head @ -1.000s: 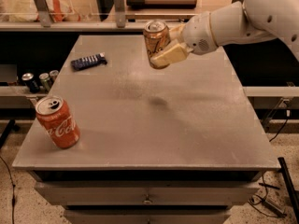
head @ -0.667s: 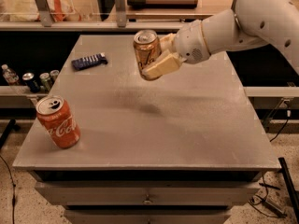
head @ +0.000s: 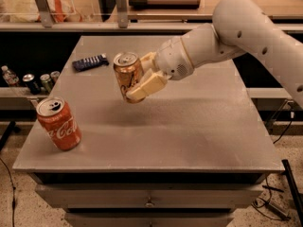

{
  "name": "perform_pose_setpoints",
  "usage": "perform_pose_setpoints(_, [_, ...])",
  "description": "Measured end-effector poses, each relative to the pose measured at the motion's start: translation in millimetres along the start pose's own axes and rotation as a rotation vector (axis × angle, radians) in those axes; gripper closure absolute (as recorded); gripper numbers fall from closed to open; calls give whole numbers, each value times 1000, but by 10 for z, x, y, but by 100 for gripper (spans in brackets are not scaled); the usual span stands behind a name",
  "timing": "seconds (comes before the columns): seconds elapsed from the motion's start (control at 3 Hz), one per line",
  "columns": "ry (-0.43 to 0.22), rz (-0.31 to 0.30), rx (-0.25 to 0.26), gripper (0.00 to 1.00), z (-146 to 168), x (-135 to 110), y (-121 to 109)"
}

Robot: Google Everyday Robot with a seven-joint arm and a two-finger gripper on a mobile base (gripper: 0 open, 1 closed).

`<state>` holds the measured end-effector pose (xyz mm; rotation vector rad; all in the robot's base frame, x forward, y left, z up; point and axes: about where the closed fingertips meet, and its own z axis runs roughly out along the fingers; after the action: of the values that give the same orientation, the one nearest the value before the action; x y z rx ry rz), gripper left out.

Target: Move orange can near coke can

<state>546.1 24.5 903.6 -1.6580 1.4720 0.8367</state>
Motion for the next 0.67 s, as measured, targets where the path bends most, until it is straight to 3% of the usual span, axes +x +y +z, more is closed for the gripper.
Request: perform_pose_setpoints(0.67, [-19, -39, -101, 100, 255, -179, 383])
